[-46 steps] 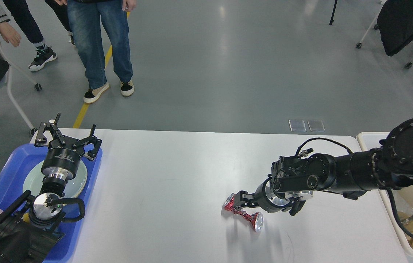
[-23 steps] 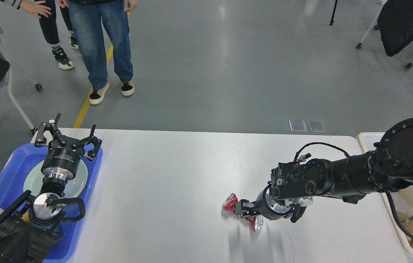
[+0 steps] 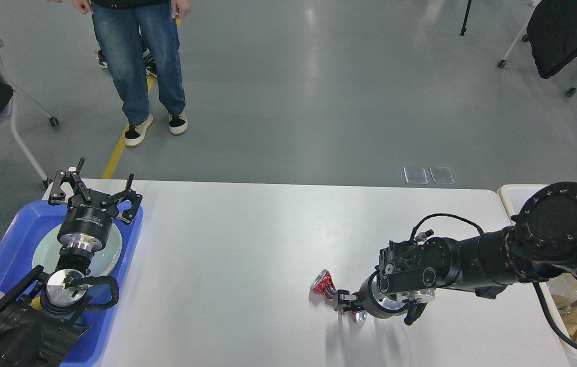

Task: Tidy desktop
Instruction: 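Lower the right gripper and close it on the red can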

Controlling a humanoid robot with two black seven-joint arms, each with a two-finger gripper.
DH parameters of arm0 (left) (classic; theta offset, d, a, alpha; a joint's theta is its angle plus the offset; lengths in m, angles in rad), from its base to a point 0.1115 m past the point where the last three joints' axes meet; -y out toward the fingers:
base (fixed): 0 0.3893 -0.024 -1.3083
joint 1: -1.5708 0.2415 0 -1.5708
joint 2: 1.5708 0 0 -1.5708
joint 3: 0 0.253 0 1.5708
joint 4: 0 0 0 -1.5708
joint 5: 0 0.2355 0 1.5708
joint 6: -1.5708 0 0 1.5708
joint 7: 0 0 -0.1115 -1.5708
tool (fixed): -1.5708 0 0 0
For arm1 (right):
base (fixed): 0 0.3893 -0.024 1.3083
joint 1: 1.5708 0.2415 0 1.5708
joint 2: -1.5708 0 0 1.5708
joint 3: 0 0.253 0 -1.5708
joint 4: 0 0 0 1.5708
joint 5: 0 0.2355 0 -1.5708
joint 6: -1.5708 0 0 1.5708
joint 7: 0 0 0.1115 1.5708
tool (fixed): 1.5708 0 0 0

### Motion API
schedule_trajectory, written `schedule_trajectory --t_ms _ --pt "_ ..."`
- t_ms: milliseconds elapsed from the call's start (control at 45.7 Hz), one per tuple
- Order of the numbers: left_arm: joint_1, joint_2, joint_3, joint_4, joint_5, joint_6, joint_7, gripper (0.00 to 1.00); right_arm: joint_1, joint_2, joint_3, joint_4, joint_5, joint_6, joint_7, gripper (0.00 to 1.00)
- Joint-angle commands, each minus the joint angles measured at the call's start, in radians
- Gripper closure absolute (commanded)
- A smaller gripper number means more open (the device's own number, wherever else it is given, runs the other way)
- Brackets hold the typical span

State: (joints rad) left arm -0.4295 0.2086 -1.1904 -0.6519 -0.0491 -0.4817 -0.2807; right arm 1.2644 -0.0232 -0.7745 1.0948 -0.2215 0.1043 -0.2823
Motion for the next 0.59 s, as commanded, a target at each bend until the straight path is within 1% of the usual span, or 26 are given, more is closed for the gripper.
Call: schedule_trajectory --t_ms 0,131,175,197,569 --pt "0.000 0.000 0.000 0.000 0.000 0.000 0.000 0.04 -0.005 -0.001 0.000 -0.003 0.001 0.000 0.000 0.54" --pt "0.000 0.000 0.000 0.000 0.000 0.000 0.000 0.04 -0.005 -0.006 0.000 0.003 0.005 0.011 0.000 0.84" --pt "0.000 0.000 0.000 0.000 0.000 0.000 0.000 0.04 -0.005 -0.009 0.000 0.007 0.007 0.015 -0.001 0.97" --pt "0.000 0.000 0.000 0.000 0.000 0.000 0.000 0.04 -0.003 -0.012 0.000 0.008 0.007 0.018 -0.001 1.00" --pt "0.000 0.000 0.000 0.000 0.000 0.000 0.000 0.04 0.023 -0.052 0.000 0.028 0.019 0.020 0.000 1.00"
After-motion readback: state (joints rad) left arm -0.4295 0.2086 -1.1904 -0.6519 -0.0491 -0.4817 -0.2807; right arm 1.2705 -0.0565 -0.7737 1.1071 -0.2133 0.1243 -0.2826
